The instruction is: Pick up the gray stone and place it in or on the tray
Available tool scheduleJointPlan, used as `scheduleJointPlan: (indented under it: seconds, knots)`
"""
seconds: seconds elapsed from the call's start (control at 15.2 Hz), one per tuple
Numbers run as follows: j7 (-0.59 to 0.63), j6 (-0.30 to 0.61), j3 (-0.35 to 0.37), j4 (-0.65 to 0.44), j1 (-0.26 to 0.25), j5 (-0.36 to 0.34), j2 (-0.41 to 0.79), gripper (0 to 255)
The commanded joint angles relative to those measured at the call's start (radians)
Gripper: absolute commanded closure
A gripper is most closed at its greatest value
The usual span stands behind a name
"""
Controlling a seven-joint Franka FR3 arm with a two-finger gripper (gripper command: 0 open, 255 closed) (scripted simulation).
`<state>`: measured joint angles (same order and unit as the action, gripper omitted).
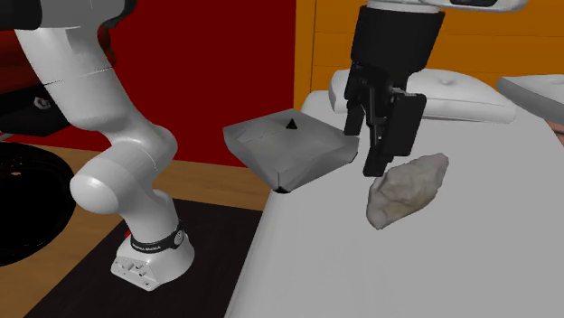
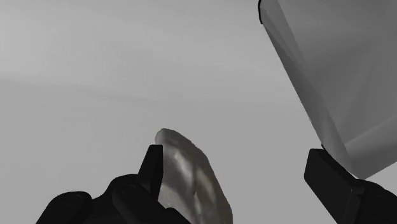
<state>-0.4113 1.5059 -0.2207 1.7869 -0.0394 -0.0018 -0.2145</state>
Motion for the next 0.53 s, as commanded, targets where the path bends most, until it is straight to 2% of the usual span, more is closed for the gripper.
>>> scheduleJointPlan:
  seconds: [0.0,0.2,0.46]
  knots:
    - [-0.071,-0.021,-0.020,-0.101,-0.001,0.012,0.085,0]
    - [-0.154,-0.052,-0.037,-0.242,0.006,0.037,0.202,0]
    - [-0.150,0.007,-0.034,-0.162,0.005,0.031,0.180,0]
